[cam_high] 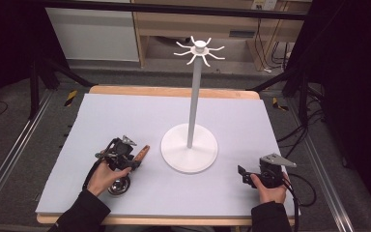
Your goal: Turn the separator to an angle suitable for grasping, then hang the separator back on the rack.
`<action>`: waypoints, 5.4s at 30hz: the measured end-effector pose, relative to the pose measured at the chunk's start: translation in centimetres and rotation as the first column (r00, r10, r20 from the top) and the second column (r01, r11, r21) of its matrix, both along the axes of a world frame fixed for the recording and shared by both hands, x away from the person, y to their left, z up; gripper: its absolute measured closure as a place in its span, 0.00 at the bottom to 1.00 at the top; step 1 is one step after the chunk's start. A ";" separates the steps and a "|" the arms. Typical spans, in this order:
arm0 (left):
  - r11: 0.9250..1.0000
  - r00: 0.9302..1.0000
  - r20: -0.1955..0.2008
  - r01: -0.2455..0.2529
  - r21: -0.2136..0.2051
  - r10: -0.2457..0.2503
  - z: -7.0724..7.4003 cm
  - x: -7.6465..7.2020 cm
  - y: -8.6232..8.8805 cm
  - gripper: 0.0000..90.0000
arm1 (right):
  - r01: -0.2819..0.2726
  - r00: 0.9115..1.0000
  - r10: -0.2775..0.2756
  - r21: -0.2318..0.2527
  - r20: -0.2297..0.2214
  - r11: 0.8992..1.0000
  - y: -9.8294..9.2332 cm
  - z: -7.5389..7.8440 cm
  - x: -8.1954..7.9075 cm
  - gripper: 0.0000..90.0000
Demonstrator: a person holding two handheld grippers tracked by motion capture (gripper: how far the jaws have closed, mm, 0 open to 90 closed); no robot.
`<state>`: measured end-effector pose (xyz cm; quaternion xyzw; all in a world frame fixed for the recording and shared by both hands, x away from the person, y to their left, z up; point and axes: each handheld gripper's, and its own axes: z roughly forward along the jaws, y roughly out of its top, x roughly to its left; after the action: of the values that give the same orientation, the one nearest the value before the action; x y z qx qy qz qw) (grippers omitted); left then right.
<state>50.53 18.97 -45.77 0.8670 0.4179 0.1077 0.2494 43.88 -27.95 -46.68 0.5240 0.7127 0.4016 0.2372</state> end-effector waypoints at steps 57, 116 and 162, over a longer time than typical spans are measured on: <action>0.986 0.997 -0.019 0.075 0.152 -0.073 2.2 -0.4 1.6 0.67 | -0.014 1.000 0.015 0.006 -0.019 1.000 -0.3 -0.2 0.0 0.09; 0.999 0.998 0.062 0.034 -0.016 -0.033 4.2 -0.9 3.6 0.75 | -0.037 0.999 0.038 0.023 -0.038 0.999 -0.1 -0.3 0.2 0.09; 0.853 0.825 0.528 0.117 -0.509 0.202 14.1 -6.4 2.6 0.75 | -0.050 0.999 0.051 0.031 -0.008 0.998 -0.2 -0.2 0.0 0.09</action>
<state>44.13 21.60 -31.67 0.6853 0.3588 0.2472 0.5836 43.83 -28.19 -46.91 0.5111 0.7204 0.4162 0.2158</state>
